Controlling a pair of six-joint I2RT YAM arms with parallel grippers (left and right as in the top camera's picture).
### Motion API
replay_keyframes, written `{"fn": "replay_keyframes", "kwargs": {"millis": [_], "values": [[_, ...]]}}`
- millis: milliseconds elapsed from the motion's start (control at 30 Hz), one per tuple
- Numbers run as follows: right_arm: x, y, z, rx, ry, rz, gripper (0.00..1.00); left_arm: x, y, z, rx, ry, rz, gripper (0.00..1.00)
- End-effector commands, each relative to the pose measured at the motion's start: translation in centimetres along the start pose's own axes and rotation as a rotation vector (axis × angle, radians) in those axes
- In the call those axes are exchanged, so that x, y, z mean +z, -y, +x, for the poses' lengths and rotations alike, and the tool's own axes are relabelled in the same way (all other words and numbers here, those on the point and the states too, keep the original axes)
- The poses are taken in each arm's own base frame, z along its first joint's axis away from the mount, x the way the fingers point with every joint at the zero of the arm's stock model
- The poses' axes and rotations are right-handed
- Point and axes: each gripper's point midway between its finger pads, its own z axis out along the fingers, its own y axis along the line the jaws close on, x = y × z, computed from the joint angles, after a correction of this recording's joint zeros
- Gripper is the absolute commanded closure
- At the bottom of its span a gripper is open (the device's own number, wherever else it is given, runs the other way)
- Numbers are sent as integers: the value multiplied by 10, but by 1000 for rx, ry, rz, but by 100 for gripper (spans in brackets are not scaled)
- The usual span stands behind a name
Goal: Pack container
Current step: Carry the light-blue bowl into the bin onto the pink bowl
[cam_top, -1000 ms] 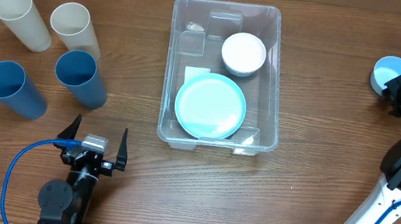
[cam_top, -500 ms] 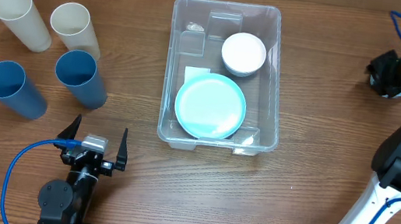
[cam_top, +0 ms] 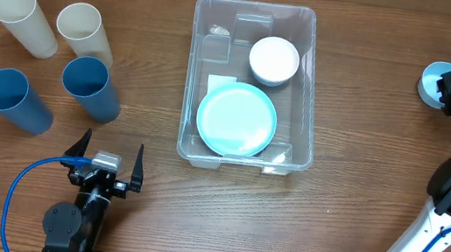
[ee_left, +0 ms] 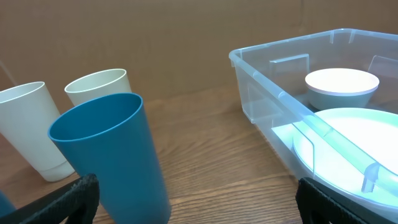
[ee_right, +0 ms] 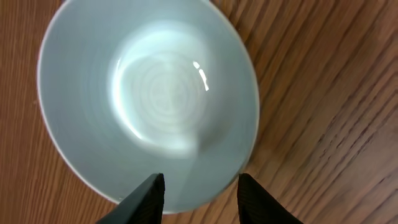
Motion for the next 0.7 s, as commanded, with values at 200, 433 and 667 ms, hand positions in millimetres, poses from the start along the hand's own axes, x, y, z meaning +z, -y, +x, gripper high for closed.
{"fn": "replay_keyframes", "kwargs": {"millis": [200,433,667], "values": [[4,19,5,-5,16,38,96,0,0,0,19,6,2,0],[-34,-6,11,-163,33,8,96,0,0,0,19,6,2,0],[-175,-95,45,-417,223,-223,96,0,0,0,19,6,2,0]]}}
